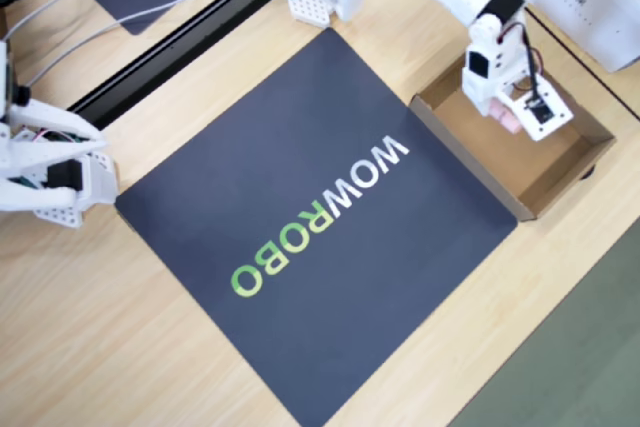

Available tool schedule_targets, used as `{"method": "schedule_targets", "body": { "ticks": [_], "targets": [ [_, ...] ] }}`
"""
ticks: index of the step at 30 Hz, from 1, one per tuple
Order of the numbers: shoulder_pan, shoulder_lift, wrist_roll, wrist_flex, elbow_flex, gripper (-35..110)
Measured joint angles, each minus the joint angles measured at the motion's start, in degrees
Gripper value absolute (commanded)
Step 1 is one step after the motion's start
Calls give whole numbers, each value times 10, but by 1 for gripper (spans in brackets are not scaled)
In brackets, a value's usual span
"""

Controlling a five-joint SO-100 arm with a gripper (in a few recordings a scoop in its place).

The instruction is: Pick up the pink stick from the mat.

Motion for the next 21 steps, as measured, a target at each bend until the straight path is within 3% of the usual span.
{"method": "schedule_targets", "body": {
  "ticks": [9, 12, 17, 21],
  "targets": [
    [-23, -67, 11, 0, -40, 2],
    [-23, -70, 11, 0, -46, 11],
    [-25, -70, 11, 5, -51, 42],
    [-16, -70, 11, 10, -51, 48]
  ]
}}
